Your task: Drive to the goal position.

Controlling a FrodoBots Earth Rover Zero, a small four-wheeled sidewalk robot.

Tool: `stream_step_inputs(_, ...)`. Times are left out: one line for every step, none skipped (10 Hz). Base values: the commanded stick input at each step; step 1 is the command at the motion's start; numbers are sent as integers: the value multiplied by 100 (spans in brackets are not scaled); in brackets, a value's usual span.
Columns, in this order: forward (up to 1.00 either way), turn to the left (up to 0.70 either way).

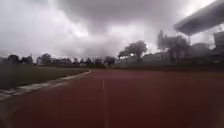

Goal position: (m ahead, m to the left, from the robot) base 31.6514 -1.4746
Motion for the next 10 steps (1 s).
stream_step_inputs(50, 0)
stream_step_inputs(50, 0)
stream_step_inputs(50, 0)
stream_step_inputs(50, 0)
stream_step_inputs(50, 0)
stream_step_inputs(50, 0)
stream_step_inputs(50, 0)
stream_step_inputs(50, 0)
stream_step_inputs(50, -2)
stream_step_inputs(50, -8)
